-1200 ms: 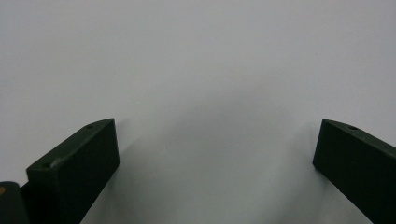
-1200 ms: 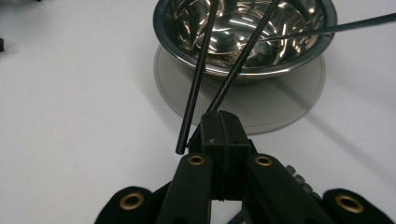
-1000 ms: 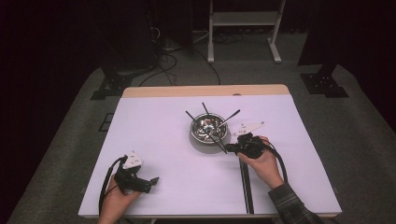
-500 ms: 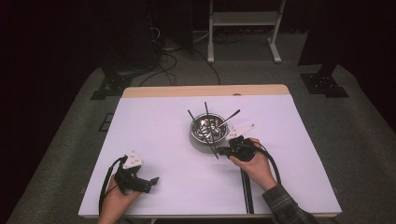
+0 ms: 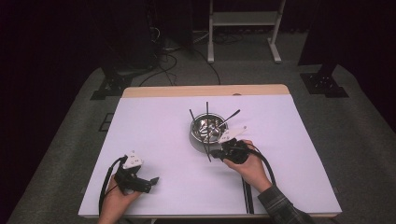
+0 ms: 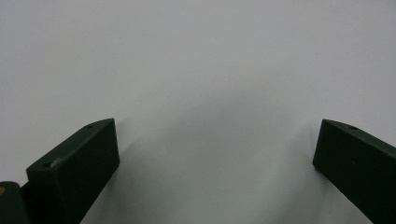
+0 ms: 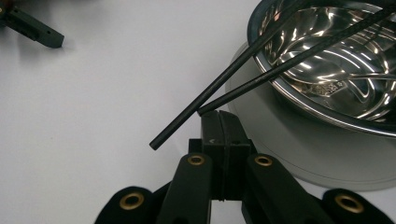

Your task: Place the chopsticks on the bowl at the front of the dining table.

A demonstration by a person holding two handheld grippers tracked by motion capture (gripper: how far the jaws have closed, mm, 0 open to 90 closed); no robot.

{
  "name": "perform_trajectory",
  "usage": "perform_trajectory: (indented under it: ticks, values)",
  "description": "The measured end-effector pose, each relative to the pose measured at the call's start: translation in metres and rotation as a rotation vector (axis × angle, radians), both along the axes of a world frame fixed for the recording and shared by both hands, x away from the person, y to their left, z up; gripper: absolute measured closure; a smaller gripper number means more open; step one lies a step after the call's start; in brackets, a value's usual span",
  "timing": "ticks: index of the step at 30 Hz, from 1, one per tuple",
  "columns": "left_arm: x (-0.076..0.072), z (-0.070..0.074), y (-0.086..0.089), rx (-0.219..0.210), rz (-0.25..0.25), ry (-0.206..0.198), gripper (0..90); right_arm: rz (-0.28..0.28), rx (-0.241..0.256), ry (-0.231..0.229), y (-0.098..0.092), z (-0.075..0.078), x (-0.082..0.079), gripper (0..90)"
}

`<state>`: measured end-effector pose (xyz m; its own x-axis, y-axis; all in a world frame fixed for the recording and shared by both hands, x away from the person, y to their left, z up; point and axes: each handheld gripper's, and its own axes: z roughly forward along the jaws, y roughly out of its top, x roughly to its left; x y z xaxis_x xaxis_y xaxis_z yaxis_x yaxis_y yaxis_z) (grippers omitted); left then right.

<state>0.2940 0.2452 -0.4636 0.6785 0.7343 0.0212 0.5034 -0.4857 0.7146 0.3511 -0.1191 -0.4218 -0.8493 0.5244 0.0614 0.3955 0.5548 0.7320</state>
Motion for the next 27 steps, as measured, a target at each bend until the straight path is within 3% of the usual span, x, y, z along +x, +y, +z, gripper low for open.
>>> perform_trajectory:
  ticks: [16, 27]
  values:
    - [0.000, 0.000, 0.000, -0.001, 0.001, 0.000, 0.0, -0.031, 0.026, -0.019, -0.007, 0.016, 0.006, 89.6]
    - [0.000, 0.000, 0.000, 0.001, 0.000, -0.001, 0.0, -0.050, 0.090, -0.034, 0.001, 0.037, 0.026, 89.7]
